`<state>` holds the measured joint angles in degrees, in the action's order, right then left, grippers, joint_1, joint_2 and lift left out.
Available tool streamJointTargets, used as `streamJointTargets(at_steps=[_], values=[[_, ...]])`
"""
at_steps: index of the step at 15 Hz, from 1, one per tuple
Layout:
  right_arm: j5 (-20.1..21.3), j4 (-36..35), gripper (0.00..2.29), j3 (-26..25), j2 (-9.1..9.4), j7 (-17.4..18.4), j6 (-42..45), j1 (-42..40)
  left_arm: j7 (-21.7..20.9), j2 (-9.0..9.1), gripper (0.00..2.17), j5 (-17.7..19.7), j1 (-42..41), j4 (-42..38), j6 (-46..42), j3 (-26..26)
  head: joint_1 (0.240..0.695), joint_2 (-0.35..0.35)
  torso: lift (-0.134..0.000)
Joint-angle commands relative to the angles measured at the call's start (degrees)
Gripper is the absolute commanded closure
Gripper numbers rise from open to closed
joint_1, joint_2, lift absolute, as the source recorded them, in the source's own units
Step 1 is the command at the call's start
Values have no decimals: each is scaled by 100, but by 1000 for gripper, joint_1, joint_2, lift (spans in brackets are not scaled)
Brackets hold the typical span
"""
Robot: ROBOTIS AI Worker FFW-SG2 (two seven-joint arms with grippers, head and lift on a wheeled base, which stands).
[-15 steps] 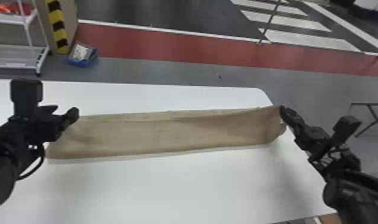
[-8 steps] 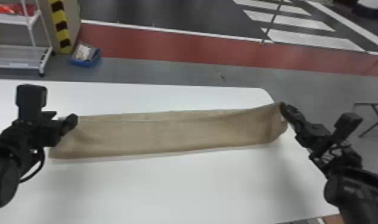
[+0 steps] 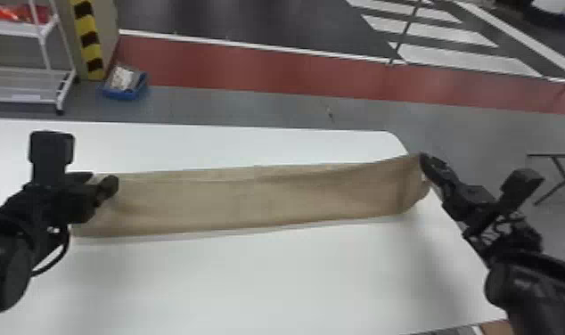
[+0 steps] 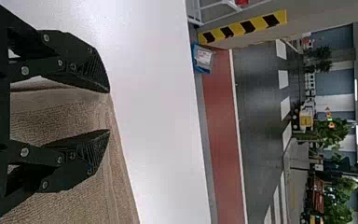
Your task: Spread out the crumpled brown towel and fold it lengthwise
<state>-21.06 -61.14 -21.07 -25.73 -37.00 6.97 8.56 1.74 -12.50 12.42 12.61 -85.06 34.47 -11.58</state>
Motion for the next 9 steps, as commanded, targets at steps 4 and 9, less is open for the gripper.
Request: streamJointTargets(at_steps=[4, 9], values=[[-30, -3, 1531, -11, 7, 0, -7, -21, 72, 2, 964, -56, -5, -2, 152, -29, 695, -278, -124], [-47, -38, 1531, -2, 7, 0, -7, -38, 90, 2, 1075, -143, -84, -64, 328, -46, 695, -274, -124]])
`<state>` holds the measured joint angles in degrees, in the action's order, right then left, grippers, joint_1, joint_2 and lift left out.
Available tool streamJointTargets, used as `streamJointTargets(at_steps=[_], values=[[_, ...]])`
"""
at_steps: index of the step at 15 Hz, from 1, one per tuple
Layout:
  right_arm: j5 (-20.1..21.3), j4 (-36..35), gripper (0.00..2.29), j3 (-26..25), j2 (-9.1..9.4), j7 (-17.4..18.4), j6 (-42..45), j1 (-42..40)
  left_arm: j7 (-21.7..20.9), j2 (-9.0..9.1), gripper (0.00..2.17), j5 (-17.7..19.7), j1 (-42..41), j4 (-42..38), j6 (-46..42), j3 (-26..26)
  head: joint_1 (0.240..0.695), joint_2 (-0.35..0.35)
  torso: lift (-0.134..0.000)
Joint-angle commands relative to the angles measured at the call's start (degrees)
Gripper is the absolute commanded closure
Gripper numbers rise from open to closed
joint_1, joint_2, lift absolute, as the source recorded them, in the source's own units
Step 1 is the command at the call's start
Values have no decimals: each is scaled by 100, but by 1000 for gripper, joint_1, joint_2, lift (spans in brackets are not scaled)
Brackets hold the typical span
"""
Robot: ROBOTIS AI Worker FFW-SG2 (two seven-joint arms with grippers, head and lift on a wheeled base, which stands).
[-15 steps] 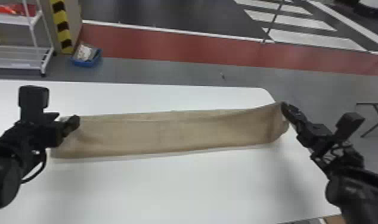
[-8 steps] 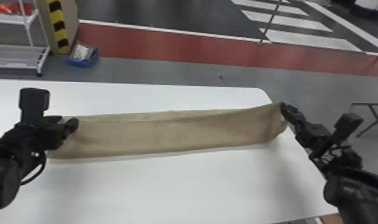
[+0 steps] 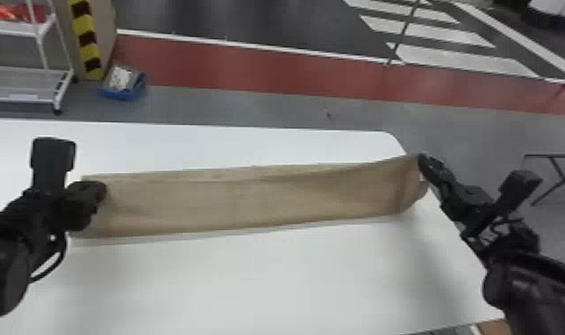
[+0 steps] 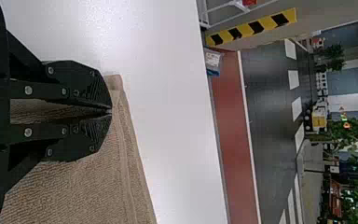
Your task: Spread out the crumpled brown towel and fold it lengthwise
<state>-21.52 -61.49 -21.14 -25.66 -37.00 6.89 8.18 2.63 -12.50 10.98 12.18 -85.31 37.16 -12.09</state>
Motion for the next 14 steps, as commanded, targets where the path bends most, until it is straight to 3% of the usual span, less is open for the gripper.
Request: streamJointTargets(at_steps=[1, 2, 3, 4, 8, 14], values=[[-1, -3, 1531, -4, 0, 0, 0, -1, 10, 2, 1079, 10, -111, -109, 42, 58, 695, -274, -124], [-1, -3, 1531, -4, 0, 0, 0, -1, 10, -7, 1085, 45, -154, -284, 42, 93, 695, -274, -124], [-1, -3, 1531, -4, 0, 0, 0, -1, 45, -24, 1278, 89, -198, -425, 42, 111, 695, -274, -124], [-1, -3, 1531, -4, 0, 0, 0, -1, 106, -42, 1295, 141, -234, -548, 24, 128, 695, -275, -124], [-1, -65, 1531, -4, 9, 0, 0, -9, 115, -103, 1298, 449, -576, -1216, 42, 445, 695, -272, -124], [-72, -319, 1531, -75, -18, 9, -299, 96, 80, -226, 1298, 607, -1060, -1972, 183, 884, 695, -253, -124]])
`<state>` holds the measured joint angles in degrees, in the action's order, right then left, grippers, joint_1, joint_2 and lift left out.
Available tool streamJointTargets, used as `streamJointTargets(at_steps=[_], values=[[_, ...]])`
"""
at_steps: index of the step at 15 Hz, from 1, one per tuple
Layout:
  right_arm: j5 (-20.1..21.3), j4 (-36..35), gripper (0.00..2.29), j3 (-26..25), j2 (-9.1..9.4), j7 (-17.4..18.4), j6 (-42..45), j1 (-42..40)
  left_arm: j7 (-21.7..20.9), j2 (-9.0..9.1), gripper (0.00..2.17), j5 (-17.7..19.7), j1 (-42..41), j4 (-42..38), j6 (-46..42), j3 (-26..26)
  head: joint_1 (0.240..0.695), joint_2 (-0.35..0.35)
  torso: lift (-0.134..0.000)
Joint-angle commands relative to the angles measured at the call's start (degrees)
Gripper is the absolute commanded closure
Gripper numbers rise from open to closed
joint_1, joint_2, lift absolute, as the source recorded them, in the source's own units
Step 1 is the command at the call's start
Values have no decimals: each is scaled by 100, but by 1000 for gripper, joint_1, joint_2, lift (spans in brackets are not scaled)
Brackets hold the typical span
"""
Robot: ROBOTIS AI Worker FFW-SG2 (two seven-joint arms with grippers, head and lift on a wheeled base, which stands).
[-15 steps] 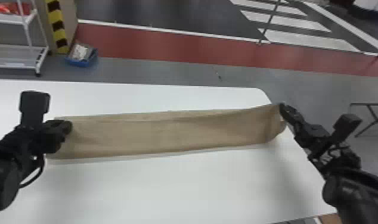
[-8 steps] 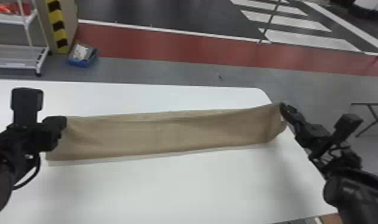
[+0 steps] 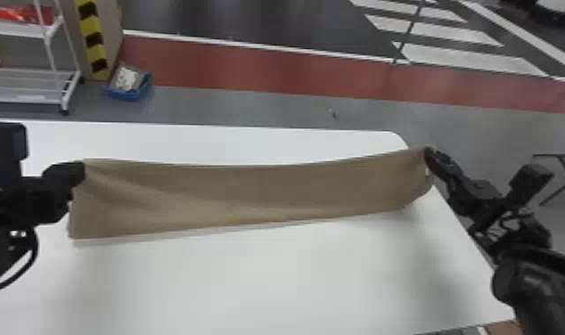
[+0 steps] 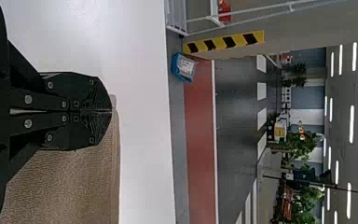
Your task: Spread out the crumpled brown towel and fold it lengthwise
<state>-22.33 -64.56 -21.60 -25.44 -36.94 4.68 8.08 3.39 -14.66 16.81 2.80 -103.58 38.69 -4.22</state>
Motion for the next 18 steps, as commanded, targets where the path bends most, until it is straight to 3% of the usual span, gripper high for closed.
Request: streamJointTargets(at_steps=[1, 6, 14, 15, 16, 17, 18], values=[[106, 49, 1531, -11, -84, 3, -78, 255, 22, -37, 1295, 32, -121, -163, 30, 105, 695, -250, -124], [537, 892, 1531, 314, -101, 20, -8, 1011, 22, 16, 1295, -99, 265, 303, 12, -79, 675, -240, -124], [1082, 1683, 1487, 851, -93, 495, 555, 1486, 48, 59, 1271, -266, 722, 1094, -287, -387, 672, -229, -124], [1222, 1683, 1362, 956, -93, 618, 695, 1495, 66, 68, 907, -266, 722, 1138, -480, -396, 672, -229, -124], [1363, 1675, 991, 1123, -93, 846, 731, 1503, 92, 59, 356, -266, 722, 1200, -726, -448, 671, -227, -124], [1504, 1675, 434, 1290, -93, 1145, 731, 1503, 241, 59, -1, -266, 705, 1244, -955, -501, 669, -224, -124], [1758, 1675, -1, 1431, -84, 1462, 731, 1503, 259, 42, -1, -266, 687, 1235, -972, -510, 666, -223, -124]])
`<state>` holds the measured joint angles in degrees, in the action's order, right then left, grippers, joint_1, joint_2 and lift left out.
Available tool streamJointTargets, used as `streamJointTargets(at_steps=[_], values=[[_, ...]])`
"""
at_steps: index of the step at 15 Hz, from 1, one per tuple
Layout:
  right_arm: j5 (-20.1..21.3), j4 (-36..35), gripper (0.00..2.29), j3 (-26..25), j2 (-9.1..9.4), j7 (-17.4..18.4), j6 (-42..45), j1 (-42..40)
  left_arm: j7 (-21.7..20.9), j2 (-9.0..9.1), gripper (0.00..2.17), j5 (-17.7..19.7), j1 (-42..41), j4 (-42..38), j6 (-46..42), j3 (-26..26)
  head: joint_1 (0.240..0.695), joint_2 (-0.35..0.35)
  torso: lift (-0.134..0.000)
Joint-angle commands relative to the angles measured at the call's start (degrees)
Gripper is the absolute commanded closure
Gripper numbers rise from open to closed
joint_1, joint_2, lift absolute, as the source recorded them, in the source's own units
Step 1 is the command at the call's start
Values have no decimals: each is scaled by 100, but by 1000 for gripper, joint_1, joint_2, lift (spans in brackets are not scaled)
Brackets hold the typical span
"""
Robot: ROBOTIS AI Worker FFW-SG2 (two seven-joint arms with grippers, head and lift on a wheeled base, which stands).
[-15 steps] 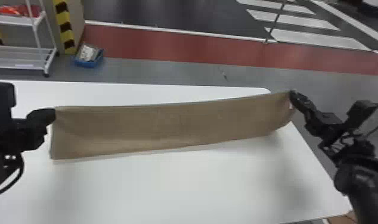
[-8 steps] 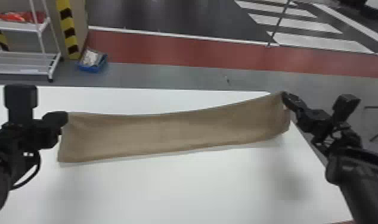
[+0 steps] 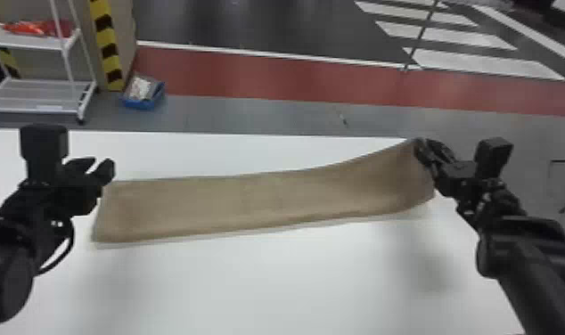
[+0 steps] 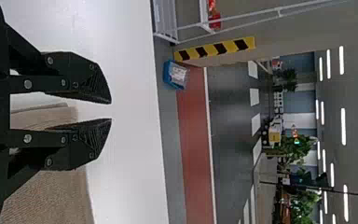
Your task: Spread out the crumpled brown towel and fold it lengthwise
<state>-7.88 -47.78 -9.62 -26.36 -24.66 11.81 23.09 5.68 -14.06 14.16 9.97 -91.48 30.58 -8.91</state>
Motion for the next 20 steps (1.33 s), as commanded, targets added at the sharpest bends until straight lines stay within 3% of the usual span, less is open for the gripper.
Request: streamJointTargets(at_steps=[1, 2, 5, 10, 12, 14, 16, 20], values=[[498, -4, -1, 320, 9, 436, 18, 3, 30, -18, -1, 8, -57, 25, -197, -40, 663, -220, -124], [586, -4, 12, 347, 17, 603, 18, 3, 56, -35, -1, 8, -83, 25, -302, -40, 664, -217, -124], [568, -39, 63, 206, 0, 674, 106, -94, 56, -62, 26, 78, -276, -125, -337, 65, 667, -213, -124], [595, 5, 63, 197, -185, 1069, 370, -225, 21, -141, 26, 104, -610, -406, -337, 250, 677, -227, -124], [832, 260, 63, 382, -211, 1087, 651, -102, 21, -158, 26, 122, -707, -520, -337, 267, 679, -234, -124], [1192, 365, 66, 689, -185, 1605, 704, -15, 21, -176, 26, 131, -821, -705, -320, 302, 683, -233, -124], [929, 620, 66, 689, -106, 1719, 950, 205, 21, -193, 29, 131, -918, -819, -320, 355, 683, -229, -124], [1096, 726, 66, 1041, -71, 2361, 844, 311, 21, -220, 53, 131, -1058, -1030, -285, 408, 671, -222, -124]])
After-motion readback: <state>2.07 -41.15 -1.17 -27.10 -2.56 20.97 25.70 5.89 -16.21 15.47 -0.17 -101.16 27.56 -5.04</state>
